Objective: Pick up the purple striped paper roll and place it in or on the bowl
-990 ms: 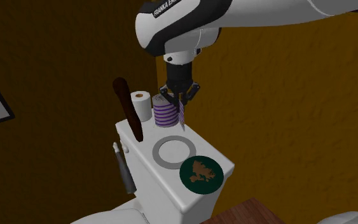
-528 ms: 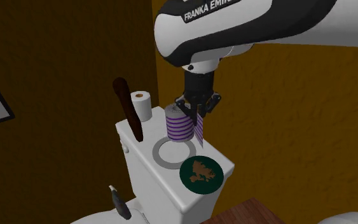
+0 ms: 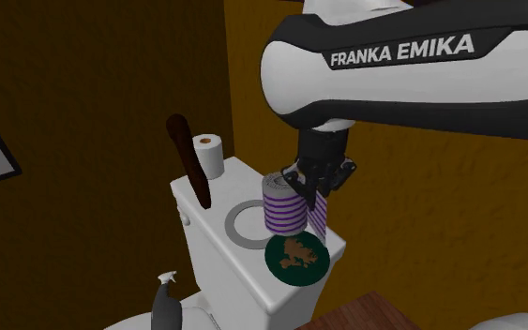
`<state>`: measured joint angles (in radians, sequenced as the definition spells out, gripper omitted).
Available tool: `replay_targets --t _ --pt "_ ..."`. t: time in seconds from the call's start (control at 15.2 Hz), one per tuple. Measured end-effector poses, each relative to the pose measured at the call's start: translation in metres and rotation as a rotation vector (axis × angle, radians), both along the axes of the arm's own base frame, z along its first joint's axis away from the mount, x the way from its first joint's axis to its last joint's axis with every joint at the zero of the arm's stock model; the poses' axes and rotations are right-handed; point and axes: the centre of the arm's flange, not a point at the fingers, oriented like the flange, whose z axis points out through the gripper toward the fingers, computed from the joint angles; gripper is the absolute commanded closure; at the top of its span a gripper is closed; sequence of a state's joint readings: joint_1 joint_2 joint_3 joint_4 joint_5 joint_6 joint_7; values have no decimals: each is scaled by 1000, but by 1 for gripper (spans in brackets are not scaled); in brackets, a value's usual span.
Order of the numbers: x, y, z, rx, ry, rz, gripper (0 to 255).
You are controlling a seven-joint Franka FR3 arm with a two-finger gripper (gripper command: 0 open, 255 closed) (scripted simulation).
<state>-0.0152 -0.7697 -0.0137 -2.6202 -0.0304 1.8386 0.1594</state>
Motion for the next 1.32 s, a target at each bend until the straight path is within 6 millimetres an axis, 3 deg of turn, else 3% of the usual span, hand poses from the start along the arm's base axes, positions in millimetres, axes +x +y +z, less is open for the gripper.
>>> replay_targets --t 0.99,1.32 --pt "-2 0 -78 0 -2 0 255" --pt "0 0 -78 -1 -9 0 255"
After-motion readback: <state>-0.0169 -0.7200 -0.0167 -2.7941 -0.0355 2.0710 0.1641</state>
